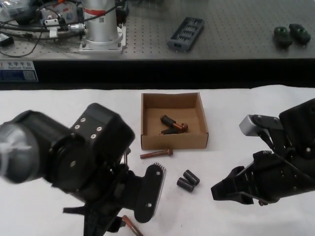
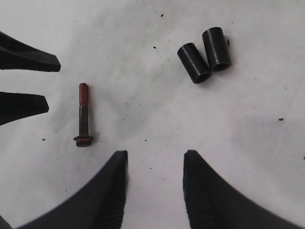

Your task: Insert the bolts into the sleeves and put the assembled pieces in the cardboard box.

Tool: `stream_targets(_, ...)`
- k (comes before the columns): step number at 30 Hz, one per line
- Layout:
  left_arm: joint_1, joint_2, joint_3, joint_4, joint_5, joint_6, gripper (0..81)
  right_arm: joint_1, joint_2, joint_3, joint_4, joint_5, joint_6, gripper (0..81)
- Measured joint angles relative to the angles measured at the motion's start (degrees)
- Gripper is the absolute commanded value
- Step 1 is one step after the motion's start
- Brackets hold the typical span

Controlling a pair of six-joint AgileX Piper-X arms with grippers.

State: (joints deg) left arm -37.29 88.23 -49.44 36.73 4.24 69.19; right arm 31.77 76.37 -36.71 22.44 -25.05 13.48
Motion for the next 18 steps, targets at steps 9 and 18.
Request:
stream_targets(9,-2.5,4.8,-5.0,8.2,-2.4,6.6,35.1,0.0,0.0,0.0,-2.6,0.0,-0.2,29.6)
stream_targets(18,-6.4,6.7,-5.3,9.1,-3.2,11.8,35.1,-0.7,0.0,0.0,-3.0,0.3,-2.0,29.6)
